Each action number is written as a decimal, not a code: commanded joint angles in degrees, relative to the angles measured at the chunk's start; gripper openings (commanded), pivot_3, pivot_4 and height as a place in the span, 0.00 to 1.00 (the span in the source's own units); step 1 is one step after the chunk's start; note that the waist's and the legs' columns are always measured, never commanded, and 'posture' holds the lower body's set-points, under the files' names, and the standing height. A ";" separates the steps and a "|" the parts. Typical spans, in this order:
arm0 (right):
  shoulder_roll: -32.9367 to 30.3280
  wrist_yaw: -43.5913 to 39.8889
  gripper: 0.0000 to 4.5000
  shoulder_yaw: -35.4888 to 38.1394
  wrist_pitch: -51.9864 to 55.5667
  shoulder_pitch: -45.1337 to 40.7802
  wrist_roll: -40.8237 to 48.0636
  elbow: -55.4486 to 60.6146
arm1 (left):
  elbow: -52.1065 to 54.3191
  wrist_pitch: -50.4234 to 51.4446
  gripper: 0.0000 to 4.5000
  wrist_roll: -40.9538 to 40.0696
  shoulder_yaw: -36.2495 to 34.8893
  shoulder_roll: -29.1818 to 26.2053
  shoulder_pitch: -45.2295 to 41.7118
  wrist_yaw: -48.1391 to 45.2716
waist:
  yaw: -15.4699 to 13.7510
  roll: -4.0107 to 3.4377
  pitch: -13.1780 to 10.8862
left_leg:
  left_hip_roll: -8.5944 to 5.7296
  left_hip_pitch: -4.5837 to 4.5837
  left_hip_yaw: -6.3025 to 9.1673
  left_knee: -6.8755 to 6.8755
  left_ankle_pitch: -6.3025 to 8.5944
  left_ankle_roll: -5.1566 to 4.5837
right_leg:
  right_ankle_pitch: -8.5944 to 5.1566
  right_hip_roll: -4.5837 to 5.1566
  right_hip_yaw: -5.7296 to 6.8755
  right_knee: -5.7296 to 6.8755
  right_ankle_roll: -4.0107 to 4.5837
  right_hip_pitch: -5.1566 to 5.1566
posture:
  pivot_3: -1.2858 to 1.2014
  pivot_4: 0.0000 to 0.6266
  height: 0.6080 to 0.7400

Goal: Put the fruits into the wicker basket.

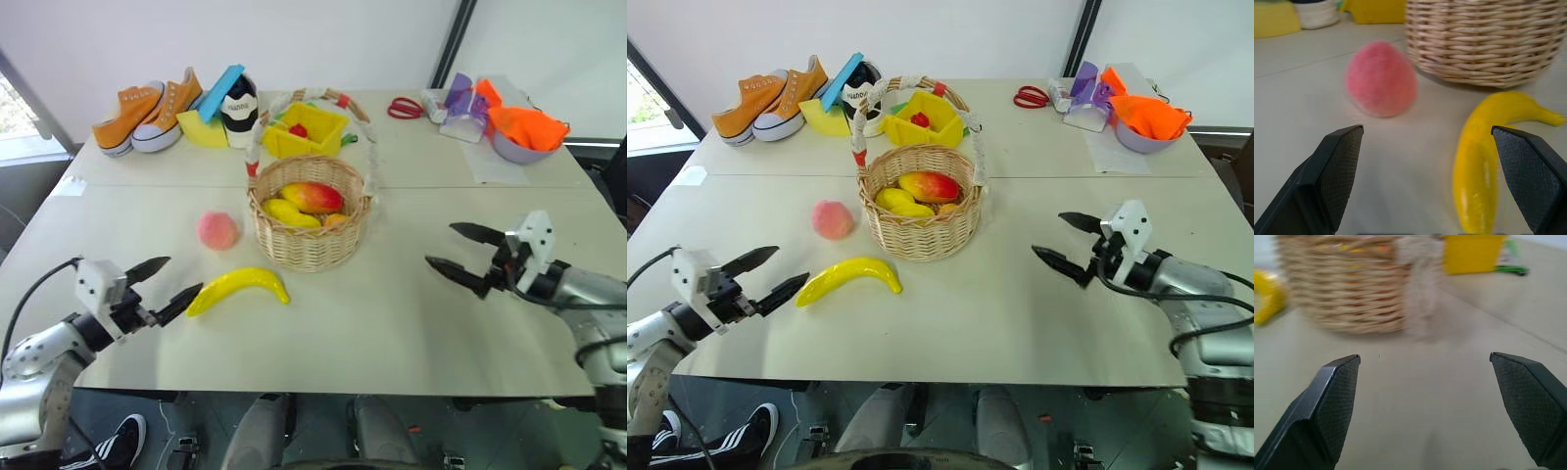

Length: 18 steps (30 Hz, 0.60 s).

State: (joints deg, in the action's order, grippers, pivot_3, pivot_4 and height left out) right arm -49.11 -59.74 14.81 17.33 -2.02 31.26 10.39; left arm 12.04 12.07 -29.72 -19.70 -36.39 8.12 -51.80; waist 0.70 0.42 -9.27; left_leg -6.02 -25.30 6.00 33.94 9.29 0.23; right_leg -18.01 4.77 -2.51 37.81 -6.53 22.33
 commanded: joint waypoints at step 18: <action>-0.27 1.74 0.98 -1.53 5.80 4.65 2.98 20.22 | -8.10 -0.20 1.00 8.21 14.49 -3.47 -10.46 -6.95 | -0.15 0.03 0.00 | 0.01 -0.09 0.00 0.00 0.04 -0.07 | 0.00 0.03 0.04 -0.27 0.00 0.01 | 0.52 0.24 1.00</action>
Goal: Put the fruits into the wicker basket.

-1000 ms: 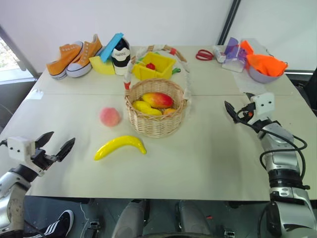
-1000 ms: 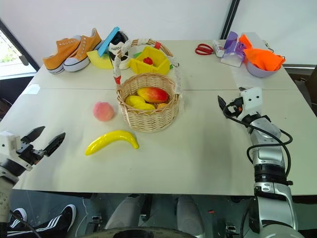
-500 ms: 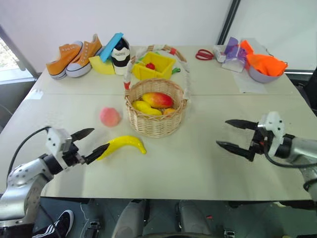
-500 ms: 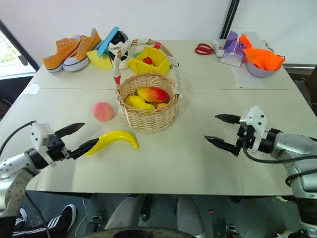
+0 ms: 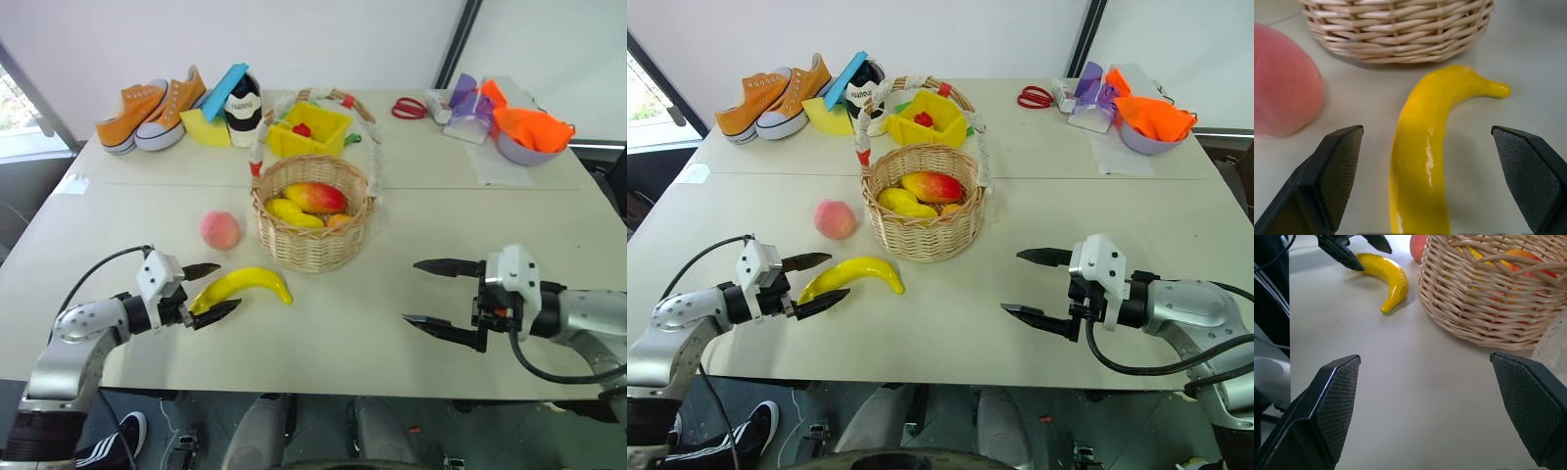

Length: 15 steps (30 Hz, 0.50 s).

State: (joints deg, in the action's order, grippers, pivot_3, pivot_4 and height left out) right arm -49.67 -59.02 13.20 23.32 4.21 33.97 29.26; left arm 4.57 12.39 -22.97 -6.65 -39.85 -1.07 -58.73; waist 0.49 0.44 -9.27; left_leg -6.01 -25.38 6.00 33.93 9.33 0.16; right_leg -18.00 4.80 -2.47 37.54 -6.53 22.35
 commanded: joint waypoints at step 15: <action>0.92 3.65 1.00 -3.45 0.35 -8.81 -2.13 -2.01 | -1.04 2.41 0.21 -1.80 -0.78 0.44 -2.42 0.34 | 0.04 0.00 0.00 | -0.01 0.01 0.01 0.00 0.00 -0.02 | 0.01 0.00 0.02 -0.01 -0.02 0.01 | 0.52 0.24 1.00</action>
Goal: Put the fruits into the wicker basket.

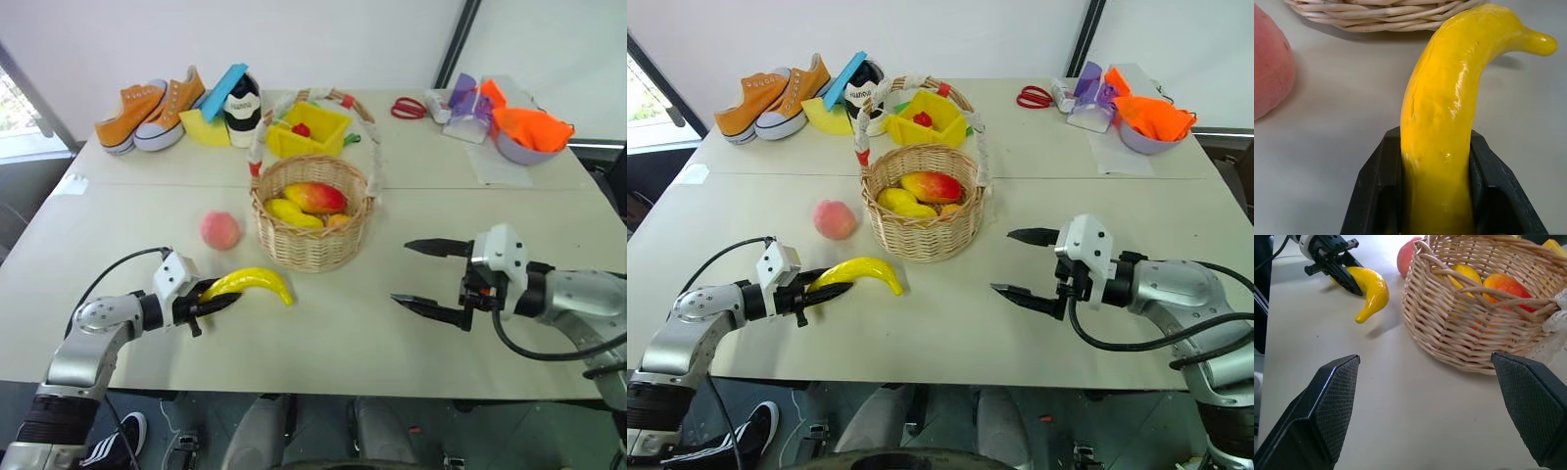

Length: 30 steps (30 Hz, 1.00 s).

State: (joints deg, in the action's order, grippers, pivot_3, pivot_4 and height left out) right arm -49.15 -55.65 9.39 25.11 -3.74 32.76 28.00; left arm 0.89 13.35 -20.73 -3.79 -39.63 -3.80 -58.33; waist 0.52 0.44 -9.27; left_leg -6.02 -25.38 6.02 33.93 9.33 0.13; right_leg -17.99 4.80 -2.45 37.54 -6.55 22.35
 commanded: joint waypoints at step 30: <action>5.86 3.88 1.00 -0.48 -5.25 -2.22 -4.39 -4.35 | 9.06 28.80 0.53 -12.67 3.58 16.41 -34.56 29.01 | -1.04 0.12 -0.04 | -0.07 0.00 -0.02 0.20 -0.07 -0.17 | 0.26 -0.12 -0.02 0.12 -0.49 -0.08 | 0.52 0.24 1.00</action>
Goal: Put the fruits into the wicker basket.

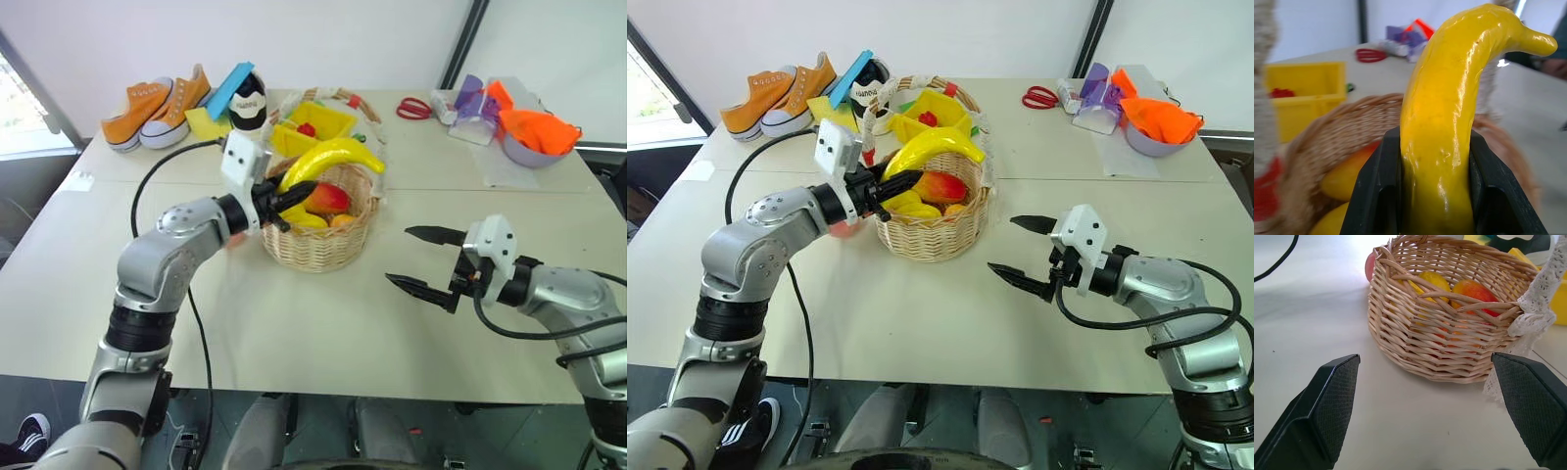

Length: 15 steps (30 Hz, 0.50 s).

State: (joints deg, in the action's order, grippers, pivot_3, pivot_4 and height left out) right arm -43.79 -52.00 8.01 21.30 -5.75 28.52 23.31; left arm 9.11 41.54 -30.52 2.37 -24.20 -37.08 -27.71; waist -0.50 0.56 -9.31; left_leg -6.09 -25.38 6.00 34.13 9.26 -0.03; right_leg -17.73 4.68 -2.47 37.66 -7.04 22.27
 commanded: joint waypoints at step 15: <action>1.11 -0.10 1.00 0.85 -3.38 0.44 -0.62 -1.36 | 15.58 -1.80 0.98 -7.14 -10.14 -3.80 10.41 -7.72 | 0.19 0.02 -0.01 | 0.02 -0.01 0.00 -0.01 -0.01 0.01 | 0.00 0.00 -0.01 0.03 0.00 0.04 | 0.52 0.24 1.00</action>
State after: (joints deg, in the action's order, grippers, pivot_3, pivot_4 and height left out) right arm -43.49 -52.19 7.79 19.22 -5.48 27.61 21.09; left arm 19.66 40.75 -34.64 -3.96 -26.04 -28.71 -33.05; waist -0.32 0.58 -9.32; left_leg -6.07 -25.38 6.01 34.13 9.24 0.00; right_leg -17.73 4.68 -2.48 37.71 -7.04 22.30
